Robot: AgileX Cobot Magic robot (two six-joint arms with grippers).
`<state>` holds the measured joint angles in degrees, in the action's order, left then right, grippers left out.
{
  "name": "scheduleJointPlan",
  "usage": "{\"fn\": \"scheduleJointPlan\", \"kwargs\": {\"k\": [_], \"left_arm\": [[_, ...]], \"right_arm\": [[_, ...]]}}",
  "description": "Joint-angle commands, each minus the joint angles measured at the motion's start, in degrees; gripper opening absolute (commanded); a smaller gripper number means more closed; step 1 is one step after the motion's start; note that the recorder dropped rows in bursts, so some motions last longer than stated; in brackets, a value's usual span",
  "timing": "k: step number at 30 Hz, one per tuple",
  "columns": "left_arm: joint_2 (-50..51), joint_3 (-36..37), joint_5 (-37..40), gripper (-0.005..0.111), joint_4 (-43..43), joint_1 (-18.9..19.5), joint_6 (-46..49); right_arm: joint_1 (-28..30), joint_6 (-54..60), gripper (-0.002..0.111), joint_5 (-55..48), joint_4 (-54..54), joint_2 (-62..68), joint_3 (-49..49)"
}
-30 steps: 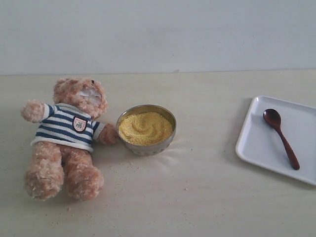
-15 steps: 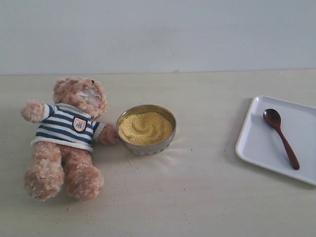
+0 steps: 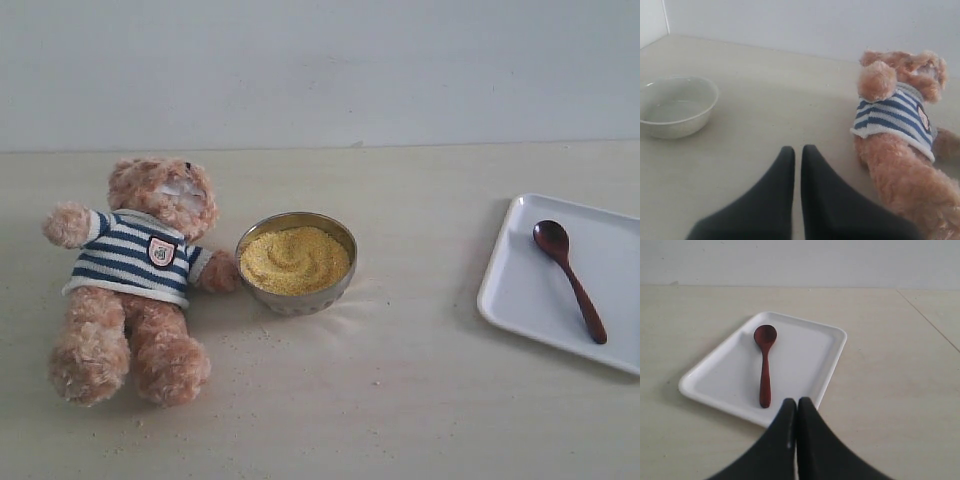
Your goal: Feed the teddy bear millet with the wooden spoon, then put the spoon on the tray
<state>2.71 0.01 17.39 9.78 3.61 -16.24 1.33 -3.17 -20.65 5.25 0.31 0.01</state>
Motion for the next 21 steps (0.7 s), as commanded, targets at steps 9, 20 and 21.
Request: {"fn": "scheduleJointPlan", "kwargs": {"k": [9,20,21], "left_arm": [[-0.3,0.0,-0.3,0.005,2.3,-0.3,0.0],[-0.3,0.0,-0.3,0.005,2.3,-0.3,0.0],[-0.3,0.0,-0.3,0.005,2.3,-0.3,0.0]], "right_arm": [[0.4,0.1,0.001,0.1,0.2,-0.3,0.0],[0.4,0.0,0.001,0.1,0.2,-0.3,0.0],[0.4,0.1,0.001,0.1,0.2,-0.3,0.0]]}}
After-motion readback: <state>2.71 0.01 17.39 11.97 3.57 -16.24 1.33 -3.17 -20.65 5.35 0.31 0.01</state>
